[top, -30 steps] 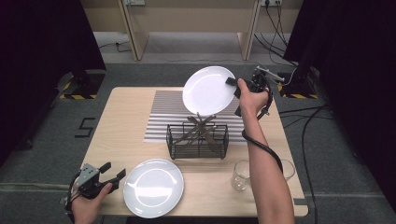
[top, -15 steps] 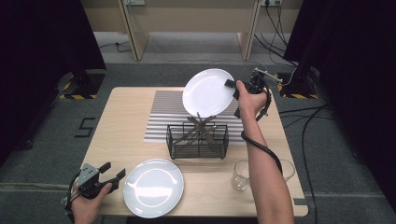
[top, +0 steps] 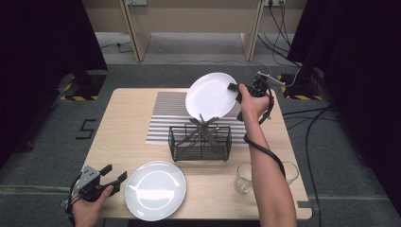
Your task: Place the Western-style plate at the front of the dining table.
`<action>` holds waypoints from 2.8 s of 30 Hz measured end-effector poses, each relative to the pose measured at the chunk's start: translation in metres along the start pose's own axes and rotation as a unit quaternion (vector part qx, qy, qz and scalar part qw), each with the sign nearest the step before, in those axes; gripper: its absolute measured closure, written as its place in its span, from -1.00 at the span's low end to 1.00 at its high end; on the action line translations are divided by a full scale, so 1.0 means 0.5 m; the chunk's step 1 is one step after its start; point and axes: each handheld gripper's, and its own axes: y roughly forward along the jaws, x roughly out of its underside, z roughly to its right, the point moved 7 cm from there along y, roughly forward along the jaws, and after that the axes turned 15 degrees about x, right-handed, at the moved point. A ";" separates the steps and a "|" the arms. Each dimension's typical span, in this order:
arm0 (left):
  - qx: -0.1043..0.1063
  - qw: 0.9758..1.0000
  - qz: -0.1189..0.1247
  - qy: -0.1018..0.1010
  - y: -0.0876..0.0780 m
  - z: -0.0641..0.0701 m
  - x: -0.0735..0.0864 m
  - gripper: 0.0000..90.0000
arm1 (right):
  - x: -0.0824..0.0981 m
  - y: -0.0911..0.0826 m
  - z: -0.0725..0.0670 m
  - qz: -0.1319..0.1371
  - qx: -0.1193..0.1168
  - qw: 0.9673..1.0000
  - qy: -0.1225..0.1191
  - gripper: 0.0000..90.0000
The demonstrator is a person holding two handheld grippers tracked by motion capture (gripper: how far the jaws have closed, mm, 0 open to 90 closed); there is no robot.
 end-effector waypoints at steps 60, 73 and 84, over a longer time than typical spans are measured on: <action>0.001 1.000 -0.003 0.001 0.001 0.001 0.001 -0.38 | 0.021 0.041 0.033 -0.020 0.033 0.999 -0.004 0.86; 0.001 1.000 -0.004 0.001 0.001 0.001 0.001 -0.38 | 0.025 0.051 0.040 -0.025 0.040 0.999 -0.001 0.86; 0.001 1.000 -0.006 0.002 0.001 0.001 0.002 -0.38 | 0.030 0.062 0.043 -0.030 0.043 0.999 -0.002 0.86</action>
